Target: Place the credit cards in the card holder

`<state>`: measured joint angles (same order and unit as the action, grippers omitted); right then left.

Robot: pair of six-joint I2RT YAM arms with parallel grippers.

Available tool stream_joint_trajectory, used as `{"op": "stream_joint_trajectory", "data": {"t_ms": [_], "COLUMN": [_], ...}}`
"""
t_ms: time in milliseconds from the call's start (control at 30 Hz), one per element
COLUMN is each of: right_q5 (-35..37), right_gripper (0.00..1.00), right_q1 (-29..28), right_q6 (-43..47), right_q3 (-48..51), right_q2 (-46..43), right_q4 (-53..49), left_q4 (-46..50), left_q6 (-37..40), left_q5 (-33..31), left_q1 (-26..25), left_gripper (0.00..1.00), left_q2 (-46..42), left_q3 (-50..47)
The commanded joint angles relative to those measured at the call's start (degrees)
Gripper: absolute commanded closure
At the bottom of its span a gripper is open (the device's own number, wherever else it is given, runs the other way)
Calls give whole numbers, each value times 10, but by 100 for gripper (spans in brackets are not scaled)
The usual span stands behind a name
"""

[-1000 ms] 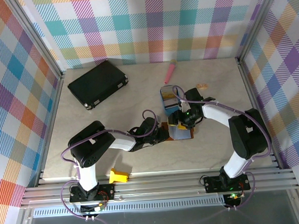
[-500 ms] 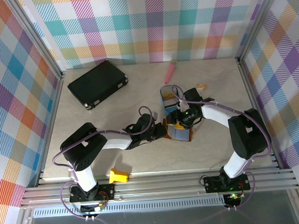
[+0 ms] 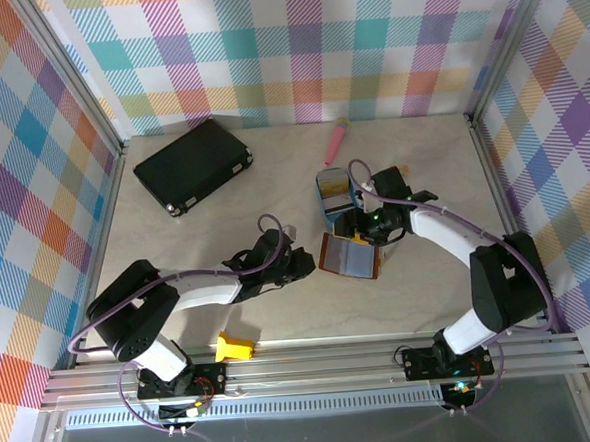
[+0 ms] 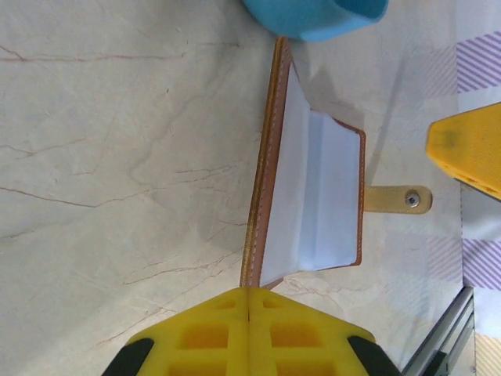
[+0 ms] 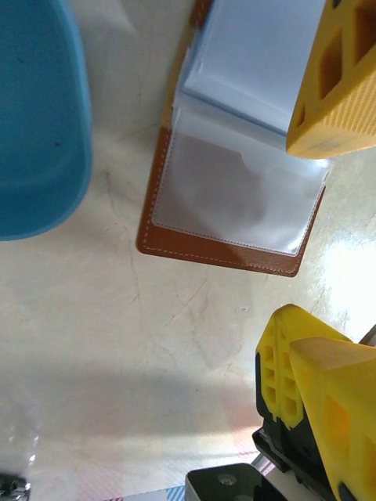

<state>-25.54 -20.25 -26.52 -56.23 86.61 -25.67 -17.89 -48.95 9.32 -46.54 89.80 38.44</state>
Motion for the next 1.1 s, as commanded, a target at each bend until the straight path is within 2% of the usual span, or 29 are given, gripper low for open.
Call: {"op": "stream_joint_trajectory", "data": {"t_ms": [0, 133, 233, 500, 700, 900, 1067], "right_q5": [1, -19, -16, -25, -10, -2, 12], "right_gripper": [39, 39, 39, 39, 39, 40, 41], "right_q1": [18, 40, 47, 86, 100, 100, 100], "right_q6": [32, 38, 47, 109, 171, 159, 162], "right_q3": [-8, -10, -12, -37, -84, -84, -86], "right_q2": [-29, -33, -38, -46, -24, -12, -8], "right_q4": [-18, -34, -41, -56, -93, -85, -64], "left_q4": [21, 32, 39, 66, 40, 36, 4], "left_q6": [54, 103, 128, 178, 170, 175, 149], "left_q5": [1, 33, 69, 100, 122, 133, 137], "left_q1": [7, 9, 9, 15, 36, 38, 38], "left_gripper": [88, 74, 69, 73, 75, 75, 76], "left_q2": [-23, -8, 28, 105, 152, 185, 197], "left_q3": [9, 49, 91, 182, 193, 202, 170]}}
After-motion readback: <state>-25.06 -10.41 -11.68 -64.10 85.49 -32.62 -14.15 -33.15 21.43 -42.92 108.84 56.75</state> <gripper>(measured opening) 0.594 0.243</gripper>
